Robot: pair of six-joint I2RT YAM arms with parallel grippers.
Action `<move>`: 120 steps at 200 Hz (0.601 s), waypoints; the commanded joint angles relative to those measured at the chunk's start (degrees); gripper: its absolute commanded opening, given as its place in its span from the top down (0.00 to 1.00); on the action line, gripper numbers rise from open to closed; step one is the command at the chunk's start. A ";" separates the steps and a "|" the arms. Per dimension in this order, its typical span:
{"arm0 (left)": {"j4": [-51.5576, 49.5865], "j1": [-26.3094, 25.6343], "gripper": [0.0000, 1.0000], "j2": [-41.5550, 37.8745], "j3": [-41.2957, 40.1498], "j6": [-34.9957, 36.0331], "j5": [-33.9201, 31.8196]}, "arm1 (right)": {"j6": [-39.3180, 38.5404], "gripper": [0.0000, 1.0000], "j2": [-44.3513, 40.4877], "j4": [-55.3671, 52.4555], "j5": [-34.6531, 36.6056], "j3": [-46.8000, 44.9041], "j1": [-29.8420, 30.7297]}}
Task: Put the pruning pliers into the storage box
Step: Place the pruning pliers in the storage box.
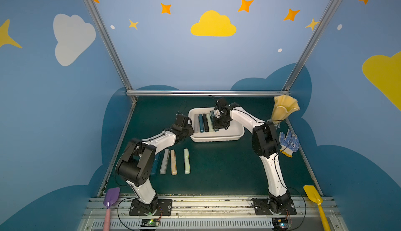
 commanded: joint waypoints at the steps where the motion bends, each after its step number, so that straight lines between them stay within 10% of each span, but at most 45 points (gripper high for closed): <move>1: -0.26 -0.04 0.87 -0.79 1.23 -0.32 -0.88 | 0.61 0.63 -3.14 -1.11 0.79 0.98 0.32; 120: -0.08 -0.19 0.87 -1.91 0.40 -0.26 -1.14 | 1.40 0.69 -11.60 4.54 1.77 -5.29 -0.18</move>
